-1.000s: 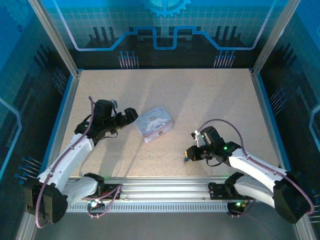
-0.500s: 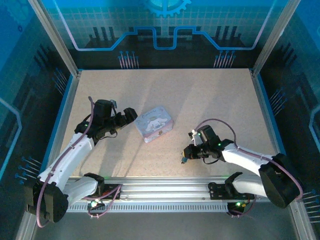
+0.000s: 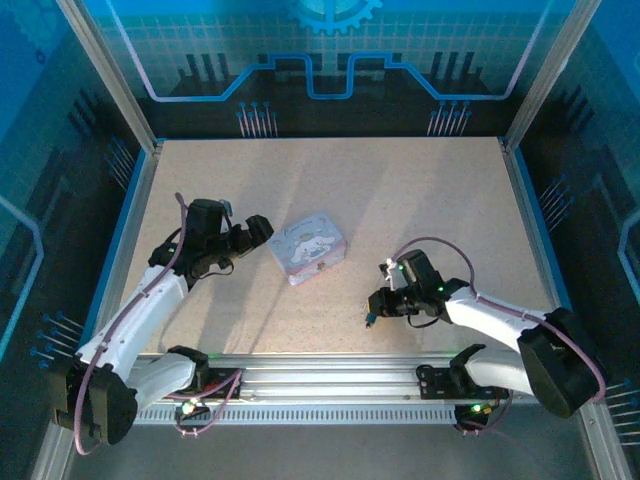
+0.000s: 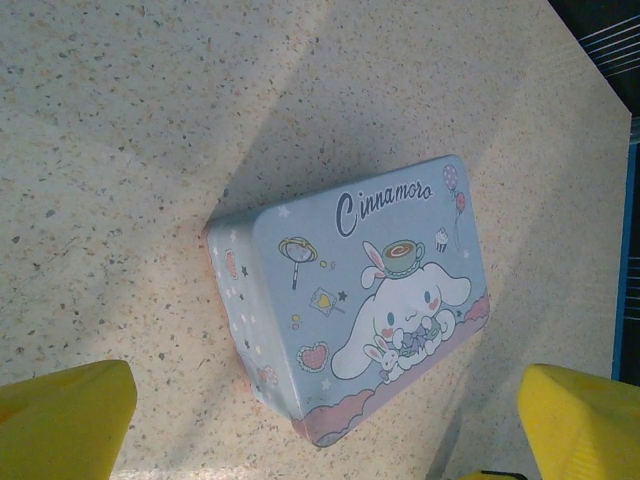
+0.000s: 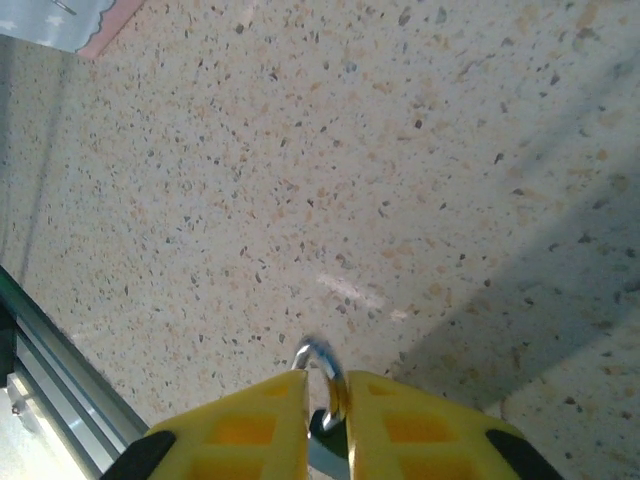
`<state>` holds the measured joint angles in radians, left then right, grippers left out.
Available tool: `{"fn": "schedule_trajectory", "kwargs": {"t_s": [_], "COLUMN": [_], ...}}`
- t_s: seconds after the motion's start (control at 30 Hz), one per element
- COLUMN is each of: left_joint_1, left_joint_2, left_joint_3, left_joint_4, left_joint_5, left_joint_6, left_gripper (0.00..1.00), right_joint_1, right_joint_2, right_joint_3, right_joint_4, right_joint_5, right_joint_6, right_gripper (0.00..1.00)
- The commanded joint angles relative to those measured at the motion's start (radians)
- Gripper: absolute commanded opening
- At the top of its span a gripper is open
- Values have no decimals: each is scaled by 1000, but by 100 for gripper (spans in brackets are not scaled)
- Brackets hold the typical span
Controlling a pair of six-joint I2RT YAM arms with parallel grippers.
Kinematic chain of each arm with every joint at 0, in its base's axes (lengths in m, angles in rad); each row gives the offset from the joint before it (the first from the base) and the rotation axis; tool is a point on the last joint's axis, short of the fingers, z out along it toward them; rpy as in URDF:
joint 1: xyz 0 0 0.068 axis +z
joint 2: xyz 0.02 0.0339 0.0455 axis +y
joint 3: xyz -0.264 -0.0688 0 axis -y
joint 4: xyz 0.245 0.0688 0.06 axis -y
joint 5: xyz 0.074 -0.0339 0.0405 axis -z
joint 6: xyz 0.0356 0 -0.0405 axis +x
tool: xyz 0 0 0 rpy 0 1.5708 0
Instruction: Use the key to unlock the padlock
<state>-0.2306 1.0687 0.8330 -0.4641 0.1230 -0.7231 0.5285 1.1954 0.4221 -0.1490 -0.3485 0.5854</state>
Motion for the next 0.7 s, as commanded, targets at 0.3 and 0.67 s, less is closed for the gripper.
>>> {"fn": "schedule_trajectory", "kwargs": {"t_s": [0.3, 0.67], "left_joint_1": [18, 30], "left_joint_2": [1, -25], "left_joint_3": [0, 13], "left_joint_4": [-14, 3], "left_joint_5": [-6, -66], "left_joint_6": [28, 66], "left_gripper": [99, 99], "right_joint_1": [-46, -144], "right_joint_2": [-126, -225], "right_joint_3": [15, 87], "right_joint_4": [-77, -107], "right_joint_5": [45, 62], "right_joint_6": [-12, -57], "right_gripper": [31, 42]}}
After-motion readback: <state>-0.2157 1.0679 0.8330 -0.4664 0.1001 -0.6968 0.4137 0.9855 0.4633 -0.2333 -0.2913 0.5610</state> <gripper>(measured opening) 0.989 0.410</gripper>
